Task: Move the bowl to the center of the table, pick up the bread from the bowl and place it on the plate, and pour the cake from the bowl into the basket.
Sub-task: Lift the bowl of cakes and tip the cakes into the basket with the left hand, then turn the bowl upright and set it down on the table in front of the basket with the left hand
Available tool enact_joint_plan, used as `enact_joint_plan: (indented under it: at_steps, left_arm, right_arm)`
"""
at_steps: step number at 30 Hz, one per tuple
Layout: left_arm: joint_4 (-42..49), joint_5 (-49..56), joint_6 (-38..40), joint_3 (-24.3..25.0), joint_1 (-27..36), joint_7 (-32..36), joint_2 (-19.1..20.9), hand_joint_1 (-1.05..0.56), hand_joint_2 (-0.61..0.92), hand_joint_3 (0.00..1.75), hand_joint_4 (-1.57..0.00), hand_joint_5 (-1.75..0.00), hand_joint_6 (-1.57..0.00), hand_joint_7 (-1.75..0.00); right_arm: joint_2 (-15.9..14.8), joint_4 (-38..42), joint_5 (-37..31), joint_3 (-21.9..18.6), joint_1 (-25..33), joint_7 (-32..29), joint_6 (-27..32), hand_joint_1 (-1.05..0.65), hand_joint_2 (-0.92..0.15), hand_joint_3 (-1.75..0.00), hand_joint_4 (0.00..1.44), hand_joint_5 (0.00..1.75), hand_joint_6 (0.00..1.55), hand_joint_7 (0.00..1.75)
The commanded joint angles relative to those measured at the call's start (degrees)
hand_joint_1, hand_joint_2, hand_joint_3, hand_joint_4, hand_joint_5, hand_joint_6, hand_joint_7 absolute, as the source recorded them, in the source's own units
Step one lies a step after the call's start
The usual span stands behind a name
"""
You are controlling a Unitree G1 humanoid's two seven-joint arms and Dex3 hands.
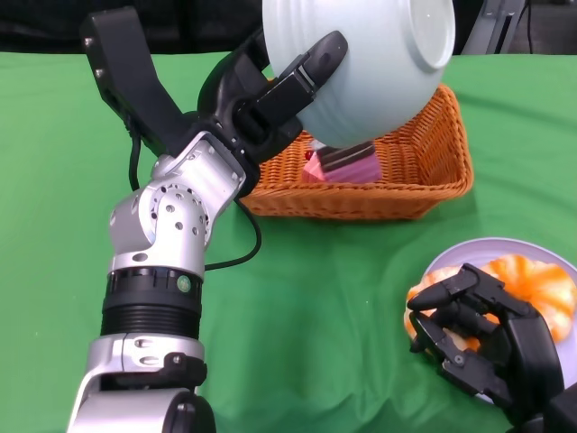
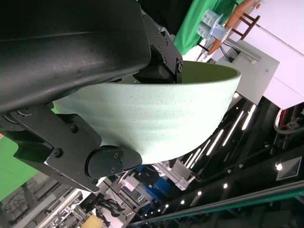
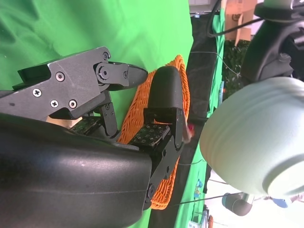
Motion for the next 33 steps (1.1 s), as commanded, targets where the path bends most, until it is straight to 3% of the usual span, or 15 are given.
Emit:
enact_joint_plan:
  at_steps: [1,4,6,9,15,24,29,33]
  left_arm:
    - [-1.08,-0.54,-1.15,-0.50,-1.05,-1.86,0.05,-0.11,0.92,0.72,-0.64,-1.71,-0.60,-1.53]
    - [-1.57,3.01,-6.33,-3.30,0.11,-5.10,0.73,-0.09,0.91,0.73,-0.68,-1.68,-0.64,-1.49]
    - [-1.40,6.80,-11.96,-5.96,0.95,-7.54,1.46,-0.06,0.77,0.95,-0.69,-1.68,-0.71,-1.43]
    - [0.35,12.76,-22.90,-9.53,1.56,-12.31,3.26,-0.10,0.67,1.03,-0.71,-1.68,-0.75,-1.41]
    - [4.51,21.12,-45.42,-12.79,1.39,-17.84,5.90,-0.16,0.66,0.97,-0.77,-1.66,-0.76,-1.35]
    - [8.80,26.65,-65.33,-14.77,1.61,-21.75,10.63,-0.15,0.75,0.81,-0.76,-1.69,-0.76,-1.42]
    - [13.18,29.80,-77.12,-15.48,1.47,-21.71,13.76,-0.08,0.60,1.11,-0.72,-1.72,-0.73,-1.51]
    - [17.19,32.09,-85.89,-15.71,2.27,-20.83,16.29,-0.04,0.55,1.17,-0.68,-1.74,-0.73,-1.52]
  right_arm:
    - [-0.60,-0.05,0.37,-0.38,-0.15,-0.21,-0.71,-0.13,-0.80,-0.47,0.75,1.51,0.68,1.19]
    - [-0.49,0.07,0.62,-0.30,-0.18,-0.03,-0.87,-0.13,-0.79,-0.47,0.75,1.52,0.68,1.19]
    - [-0.64,0.33,0.37,-0.28,-0.27,-0.05,-1.25,-0.15,-0.79,-0.48,0.75,1.53,0.67,1.20]
    - [-0.81,0.46,0.14,-0.29,-0.38,-0.17,-1.13,-0.14,-0.79,-0.47,0.74,1.53,0.66,1.19]
    - [-0.96,-0.21,-1.08,-0.21,-0.12,-1.37,-0.32,-0.14,-0.82,-0.44,0.72,1.54,0.67,1.17]
    - [-1.09,-1.07,-1.31,-0.09,0.26,-1.70,0.73,-0.13,-0.81,-0.44,0.71,1.53,0.68,1.14]
    - [-1.29,-1.05,-1.77,-0.03,0.19,-1.80,0.48,-0.13,-0.81,-0.45,0.71,1.53,0.68,1.14]
    - [-0.83,-1.25,-1.43,-0.23,0.22,-2.27,1.22,-0.13,-0.80,-0.45,0.73,1.51,0.70,1.12]
